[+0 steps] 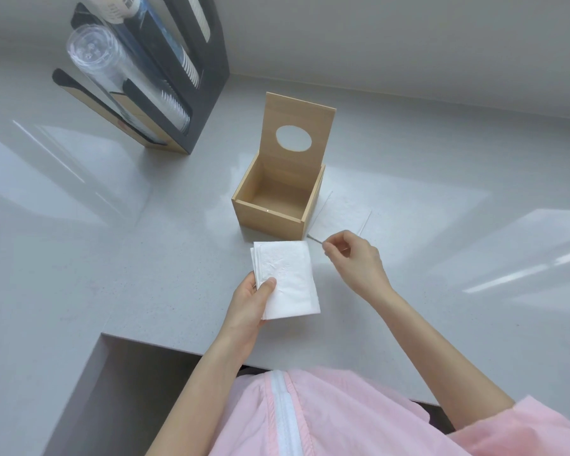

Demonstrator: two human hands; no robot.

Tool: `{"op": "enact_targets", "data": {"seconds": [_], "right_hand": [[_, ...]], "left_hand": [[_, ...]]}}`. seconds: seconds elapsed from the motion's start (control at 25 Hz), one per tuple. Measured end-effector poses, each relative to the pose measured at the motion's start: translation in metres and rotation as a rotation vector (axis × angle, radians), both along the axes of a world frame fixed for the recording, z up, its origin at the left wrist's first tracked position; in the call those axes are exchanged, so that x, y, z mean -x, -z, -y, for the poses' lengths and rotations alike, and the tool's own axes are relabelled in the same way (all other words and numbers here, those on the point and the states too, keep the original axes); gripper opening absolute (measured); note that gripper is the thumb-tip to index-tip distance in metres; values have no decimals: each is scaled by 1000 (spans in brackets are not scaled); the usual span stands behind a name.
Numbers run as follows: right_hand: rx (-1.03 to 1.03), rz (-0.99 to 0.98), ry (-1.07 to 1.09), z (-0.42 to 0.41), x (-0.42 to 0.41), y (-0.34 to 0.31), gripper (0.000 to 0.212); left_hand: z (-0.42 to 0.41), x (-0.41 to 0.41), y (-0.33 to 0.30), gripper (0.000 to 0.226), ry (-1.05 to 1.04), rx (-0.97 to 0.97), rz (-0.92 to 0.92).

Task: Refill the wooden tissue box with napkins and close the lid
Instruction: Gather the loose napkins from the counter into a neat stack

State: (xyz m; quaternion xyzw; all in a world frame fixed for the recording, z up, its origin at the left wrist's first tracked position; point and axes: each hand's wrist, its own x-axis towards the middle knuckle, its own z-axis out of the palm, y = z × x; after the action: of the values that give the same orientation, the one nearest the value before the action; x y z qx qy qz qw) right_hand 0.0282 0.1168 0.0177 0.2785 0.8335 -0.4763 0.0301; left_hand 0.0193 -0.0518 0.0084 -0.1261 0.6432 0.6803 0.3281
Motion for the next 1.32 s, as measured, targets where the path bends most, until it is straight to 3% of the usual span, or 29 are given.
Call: {"op": "enact_targets", "data": {"seconds": [0.16, 0.4, 0.52, 0.68, 0.8, 0.96, 1.08, 1.2, 1.32], "right_hand": [[-182, 55, 96, -52, 31, 9, 30], [-191, 317, 123, -68, 52, 32, 64], [-215, 309, 120, -66, 53, 38, 55], [-284, 337, 77, -64, 50, 41, 18], [-292, 261, 73, -61, 43, 43, 11], [62, 16, 247, -51, 21, 27, 9], [209, -90, 302, -40, -1, 10, 13], [422, -196, 189, -30, -20, -15, 13], [826, -271, 29, -19, -29, -34, 19]], "left_hand": [[-4, 5, 1, 20, 30, 10, 9], [-8, 6, 1, 19, 47, 29, 23], [-7, 8, 1, 19, 38, 35, 25], [-8, 8, 1, 20, 46, 32, 26], [-9, 9, 1, 21, 47, 33, 26], [-6, 10, 3, 20, 39, 29, 19], [-6, 10, 4, 20, 35, 8, 27], [-7, 9, 4, 21, 39, -3, 37], [-6, 9, 4, 27, 50, -11, 44]]}}
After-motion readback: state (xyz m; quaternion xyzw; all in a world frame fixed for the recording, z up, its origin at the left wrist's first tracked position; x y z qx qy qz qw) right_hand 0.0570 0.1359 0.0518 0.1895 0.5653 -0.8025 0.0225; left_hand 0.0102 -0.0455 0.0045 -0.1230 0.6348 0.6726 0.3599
